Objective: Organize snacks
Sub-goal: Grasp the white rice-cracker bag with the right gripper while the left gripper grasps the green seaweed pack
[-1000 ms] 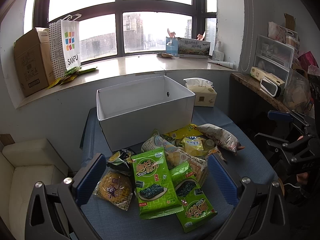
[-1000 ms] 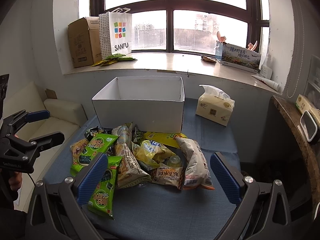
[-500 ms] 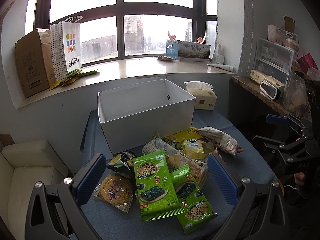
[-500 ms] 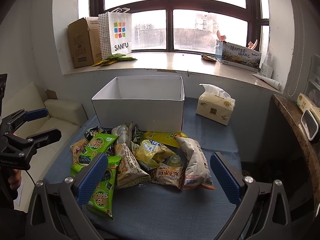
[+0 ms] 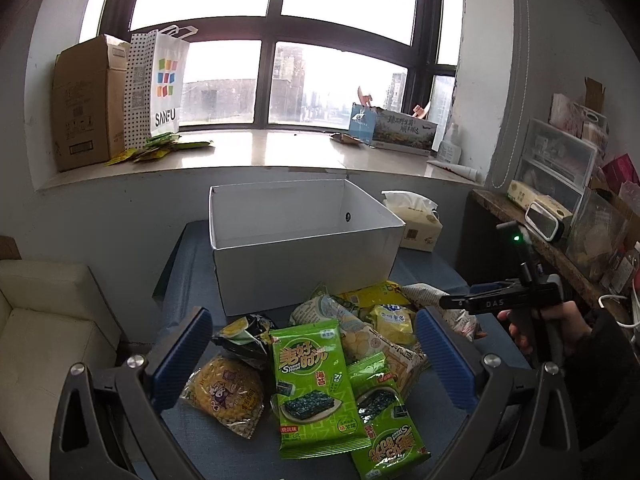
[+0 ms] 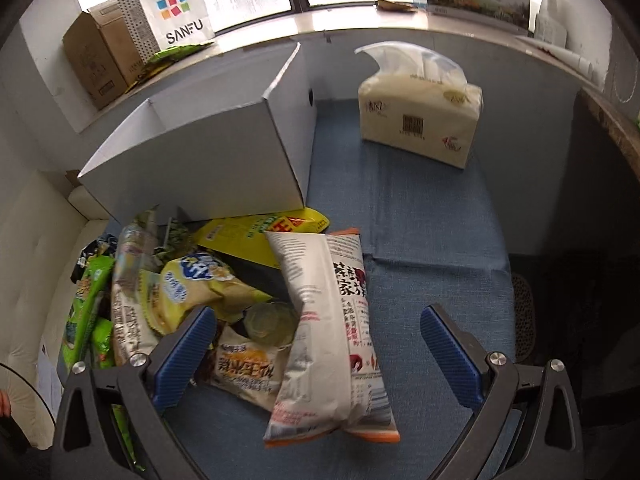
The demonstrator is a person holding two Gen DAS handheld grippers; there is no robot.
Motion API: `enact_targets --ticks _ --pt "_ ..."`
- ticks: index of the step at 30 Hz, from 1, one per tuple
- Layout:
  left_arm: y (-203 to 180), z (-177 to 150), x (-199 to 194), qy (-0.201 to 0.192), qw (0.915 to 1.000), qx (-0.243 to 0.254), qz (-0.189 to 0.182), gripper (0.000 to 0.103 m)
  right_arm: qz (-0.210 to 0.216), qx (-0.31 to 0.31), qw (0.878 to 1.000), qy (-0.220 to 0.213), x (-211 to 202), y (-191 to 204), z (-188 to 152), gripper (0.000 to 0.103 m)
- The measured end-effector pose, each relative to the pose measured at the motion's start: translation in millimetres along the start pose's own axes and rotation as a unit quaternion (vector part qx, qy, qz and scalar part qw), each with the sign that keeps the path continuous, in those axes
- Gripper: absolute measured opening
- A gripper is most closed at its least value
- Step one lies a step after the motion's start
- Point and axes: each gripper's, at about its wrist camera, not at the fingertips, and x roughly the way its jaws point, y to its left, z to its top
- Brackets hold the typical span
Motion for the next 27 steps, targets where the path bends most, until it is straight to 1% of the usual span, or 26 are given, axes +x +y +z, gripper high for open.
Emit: enact_targets --ticks 2,3,4,5,6,7,8,11,14,18,20,24,25,27 --pt "2.0 -1.0 1.6 0.008 1.0 -0.001 -0.002 0.103 0.0 0.016 1.0 0.024 19.5 -10.8 1.7 0.103" --pt "2.5 -1.8 2.8 0.012 0.9999 0.0 -0.003 0.103 0.001 0.019 0.999 0.029 26.5 -14.4 1.3 0.1" --pt "2.7 -2.6 4.4 0.019 0.9998 0.001 -0.005 0.103 0.005 0.02 0.999 0.037 33.2 -16.6 1.0 0.09" --pt "2.8 -3.3 6.3 0.028 0.9996 0.003 -0.007 0.103 0.006 0.017 0.999 0.048 39.0 -16.6 -0.5 0.082" --pt "2.6 -4.6 8.4 0.036 0.9993 0.005 -0.011 0.103 0.02 0.02 0.999 0.042 39.3 -17.7 -1.9 0.076" --pt "2.5 -5.3 10.5 0.044 0.9989 0.005 -0.016 0.103 0.035 0.025 0.998 0.041 38.8 -19.1 -2.9 0.055" --pt "1.8 -6.8 11.8 0.05 0.9985 0.005 -0.02 0.103 0.048 0.029 0.998 0.04 37.2 -20.3 -3.4 0.041" --pt "-0.4 -8.6 14.6 0.066 0.9972 0.008 -0.035 0.103 0.029 0.015 0.999 0.034 30.8 -16.0 -9.2 0.04" --pt "-1.6 -10.0 19.2 0.081 0.996 0.012 -0.037 0.103 0.039 0.01 0.999 0.02 15.0 -11.3 -17.3 0.04" --pt "-1.0 -14.8 33.1 0.106 0.9937 0.01 -0.035 0.103 0.044 0.027 0.998 -0.03 -26.8 -11.6 -22.4 0.04" --pt "-1.4 -17.9 44.9 0.12 0.9922 0.008 -0.031 0.103 0.043 0.026 0.997 -0.058 -51.6 -6.0 -26.4 0.04" --pt "1.2 -27.6 81.9 0.175 0.9843 -0.002 -0.024 0.103 0.041 0.01 0.993 -0.114 -96.6 10.2 -38.1 0.04" --pt "2.5 -30.4 92.2 0.191 0.9814 -0.005 -0.019 0.103 0.041 0.008 0.991 -0.123 -106.6 14.5 -41.6 0.04" --pt "3.8 -36.9 107.6 0.21 0.9776 -0.004 -0.005 0.103 0.032 0.01 0.991 -0.132 -121.7 20.7 -47.0 0.04"
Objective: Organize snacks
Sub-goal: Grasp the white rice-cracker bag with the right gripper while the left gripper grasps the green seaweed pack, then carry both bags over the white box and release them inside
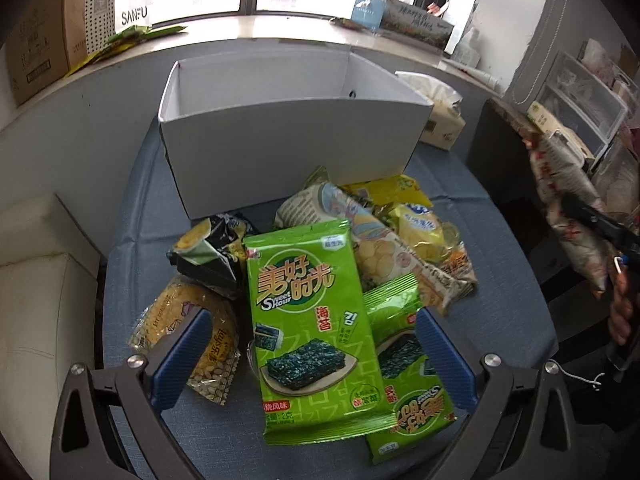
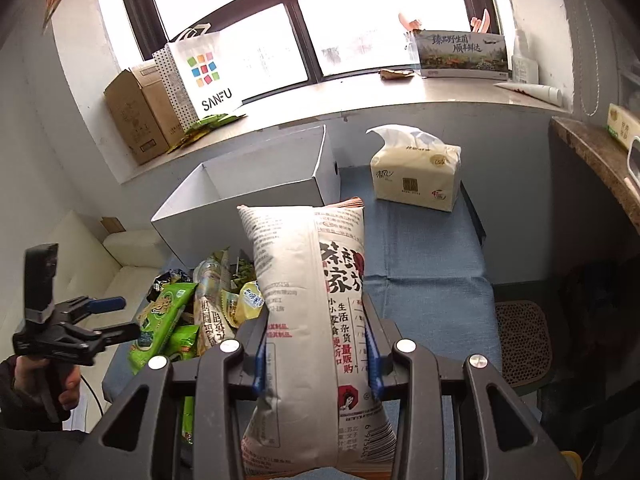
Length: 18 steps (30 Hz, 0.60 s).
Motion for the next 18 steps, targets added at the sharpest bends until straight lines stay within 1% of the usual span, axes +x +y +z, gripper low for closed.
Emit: enact_targets --ticks 2,4,6,7,8,9,10,12,14,16,18 --pt "-2.5 -1.1 11.2 0.011 0.9999 0.009 0.001 0.103 -0.013 -0.009 1.0 -0.005 -9.8 6.9 -0.6 0.04" --pt "-4.7 -2.8 21.8 0.026 0.9995 0.013 0.008 0.103 -0.01 -0.013 1.0 -0.007 -15.5 12.8 -3.0 0.04" --pt "-5.8 -5.3 30.5 0.037 0.9992 0.016 0.007 0.103 -0.009 -0.016 1.0 -0.011 -20.5 18.7 -4.8 0.04" --pt "-6.0 -6.8 33.6 0.04 0.999 0.017 0.006 0.1 -0.008 -0.02 1.0 -0.013 -23.0 21.6 -4.9 0.04" --pt "-6.3 -8.0 35.5 0.043 0.9989 0.017 0.004 0.094 -0.009 -0.023 1.0 -0.014 -23.3 22.6 -5.1 0.04" --pt "-5.5 -8.7 36.8 0.047 0.9988 0.015 -0.002 0.073 -0.007 -0.024 1.0 -0.014 -23.2 23.8 -4.6 0.04" --pt "-5.3 -9.0 36.2 0.046 0.9988 0.013 -0.003 0.071 -0.004 -0.025 1.0 -0.012 -23.8 25.3 -4.5 0.04" --pt "-7.5 -10.2 30.6 0.042 0.9988 0.025 0.004 0.063 -0.003 -0.029 0.999 -0.013 -25.5 28.5 -4.9 0.04" --pt "-7.6 -13.4 20.2 0.029 0.999 0.031 -0.01 0.063 0.0 -0.032 0.999 -0.013 -26.7 31.3 -5.6 0.04" --pt "-7.3 -17.1 7.8 0.012 0.9992 0.036 -0.014 0.063 0.002 -0.034 0.999 -0.013 -27.1 34.1 -5.4 0.04" --pt "-6.5 -20.7 -8.8 -0.014 0.9989 0.04 -0.02 0.063 0.002 -0.037 0.999 -0.015 -27.7 37.2 -5.7 0.04"
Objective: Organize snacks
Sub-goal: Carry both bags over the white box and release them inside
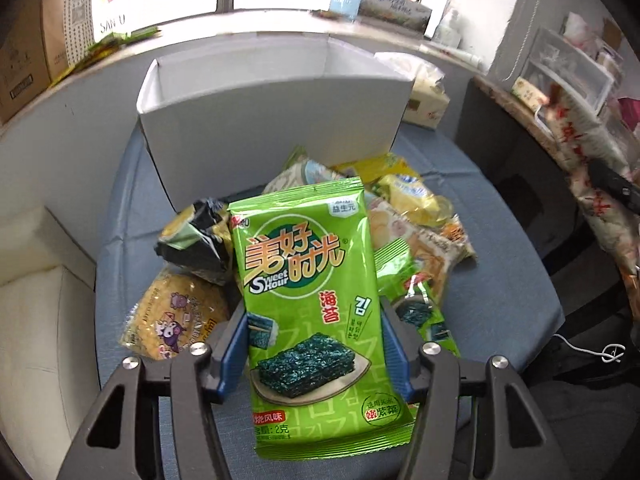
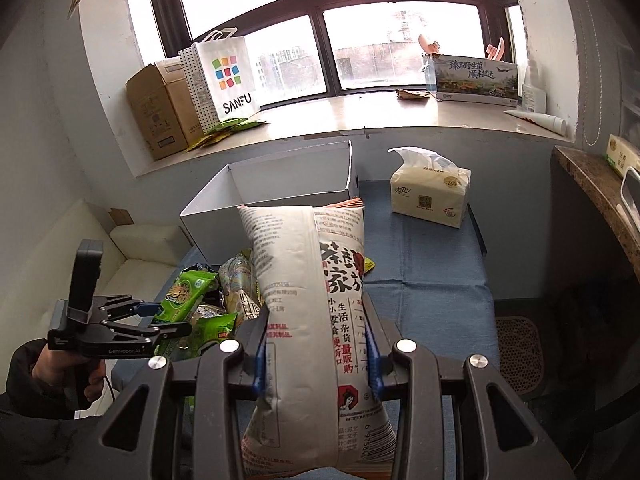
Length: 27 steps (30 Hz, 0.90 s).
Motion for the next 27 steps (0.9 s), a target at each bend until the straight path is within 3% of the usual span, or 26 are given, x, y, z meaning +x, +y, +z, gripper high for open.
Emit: enact_targets --ticks 4,7,11,17,21,27 --pt "8.7 1.4 -37.4 -0.071 0.9973 -0.011 -0.016 0.063 0.005 -0.002 1.0 -0.013 -0.6 6.3 3.5 0.04" --pt "17.7 16.8 -59.4 -0.129 0.9907 -0.03 -0.029 0.063 0.015 -0.004 1.0 -0.026 5.0 14.2 12.9 0.04" --pt "37.9 51.7 -74.0 -0.163 0.9842 -0.062 -0.031 0.063 0.02 -0.021 0.999 -0.03 28.4 27.8 39.9 0.04" --pt "58.2 120.4 -58.0 -0.176 0.9817 -0.07 -0.012 0.063 0.024 -0.019 0.999 -0.028 86.1 42.5 100.4 0.04" --pt "62.9 165.2 -29.1 -0.164 0.9848 -0.058 0.004 0.063 -0.007 -0.031 0.999 -0.028 134.1 49.0 140.6 0.04" --pt "80.0 214.0 24.9 -0.138 0.9878 -0.067 0.028 0.063 -0.01 -0.005 1.0 0.02 216.6 36.6 183.0 0.041"
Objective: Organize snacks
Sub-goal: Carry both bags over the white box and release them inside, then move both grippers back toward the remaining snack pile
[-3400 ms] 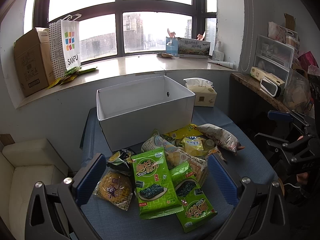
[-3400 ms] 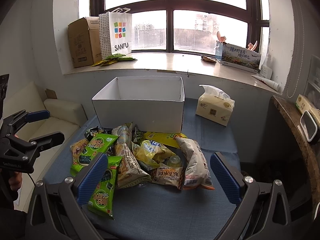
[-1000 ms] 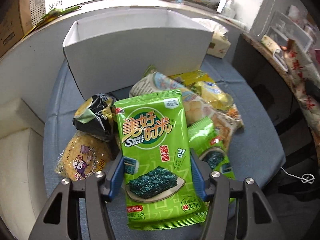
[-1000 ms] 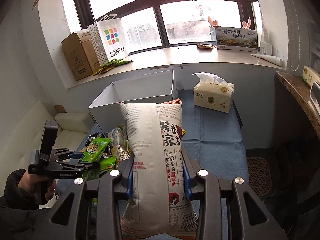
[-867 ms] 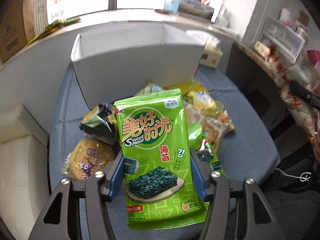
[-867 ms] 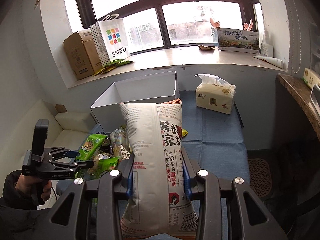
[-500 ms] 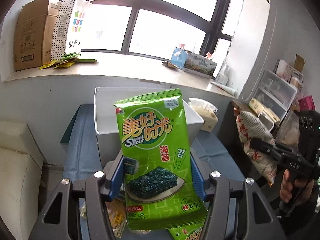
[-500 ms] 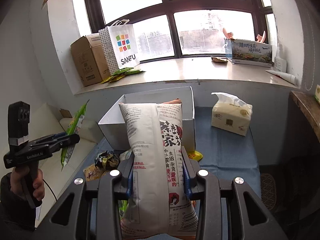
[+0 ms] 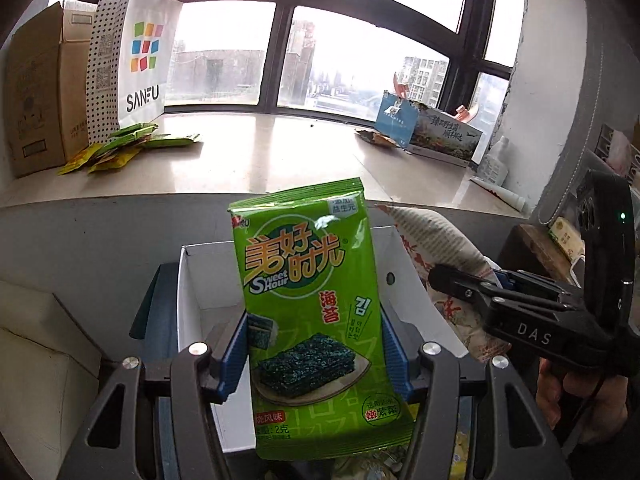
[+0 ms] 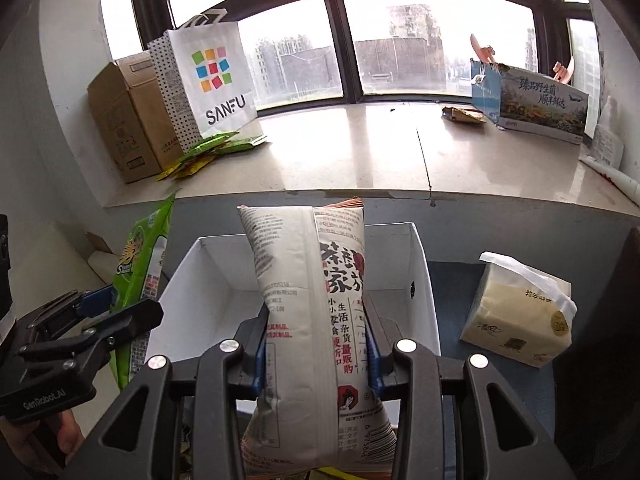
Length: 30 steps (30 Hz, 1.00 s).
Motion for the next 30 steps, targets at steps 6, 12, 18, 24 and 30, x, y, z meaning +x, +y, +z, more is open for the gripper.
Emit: enact_targets --ticks 6,12,18,24,30 --pt "17.6 8.0 37.4 0.025 0.9992 -0.002 0.032 0.078 0.002 0.015 1.0 0.025 38.6 -12.7 13.0 0.062" --pt "36.7 0.7 38.7 0.025 0.9987 -0.026 0.037 0.103 0.018 0.05 0.999 -0.009 32.1 -26.6 18.1 0.103" --pt "33.6 -4.0 25.1 0.014 0.9983 0.003 0.057 0.103 0.039 0.052 0.998 -0.023 21.7 -29.9 12.1 0.103" --pt "22.3 -14.8 -12.3 -0.015 0.9974 0.034 0.063 0.103 0.06 0.051 0.993 -0.083 -25.6 -26.0 7.0 0.103" --pt "1.2 -48.0 -69.0 -0.004 0.9971 0.065 0.041 0.103 0.095 0.012 0.993 -0.065 -76.8 -11.2 -25.3 0.103"
